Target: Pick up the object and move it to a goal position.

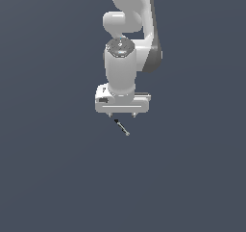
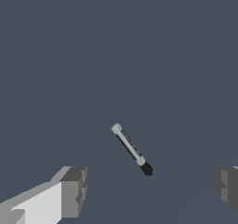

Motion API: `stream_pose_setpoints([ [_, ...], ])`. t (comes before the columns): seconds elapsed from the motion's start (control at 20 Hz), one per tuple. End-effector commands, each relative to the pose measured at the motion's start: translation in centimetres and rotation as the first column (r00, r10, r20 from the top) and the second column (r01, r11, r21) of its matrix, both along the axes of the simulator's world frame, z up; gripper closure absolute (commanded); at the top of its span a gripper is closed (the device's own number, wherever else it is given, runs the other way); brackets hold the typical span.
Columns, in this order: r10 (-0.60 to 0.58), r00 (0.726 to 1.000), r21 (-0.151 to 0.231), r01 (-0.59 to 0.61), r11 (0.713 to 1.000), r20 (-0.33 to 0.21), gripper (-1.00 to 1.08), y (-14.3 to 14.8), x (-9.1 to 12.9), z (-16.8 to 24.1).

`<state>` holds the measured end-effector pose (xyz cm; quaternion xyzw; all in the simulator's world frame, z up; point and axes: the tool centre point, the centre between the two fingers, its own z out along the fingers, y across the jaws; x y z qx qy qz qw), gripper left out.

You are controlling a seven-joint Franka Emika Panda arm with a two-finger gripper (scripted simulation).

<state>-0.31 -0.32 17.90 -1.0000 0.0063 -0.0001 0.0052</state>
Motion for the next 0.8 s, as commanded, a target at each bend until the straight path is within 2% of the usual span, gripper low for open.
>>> stream_pose_setpoints([
  [0.0,0.000,1.000,0.000,0.000,1.000,0.000,-0.92,0.0,0.0,0.0],
  [0.75,0.005,1.000,0.002,-0.005,1.000,-0.020,-0.92,-1.8,-0.7,-0.1],
])
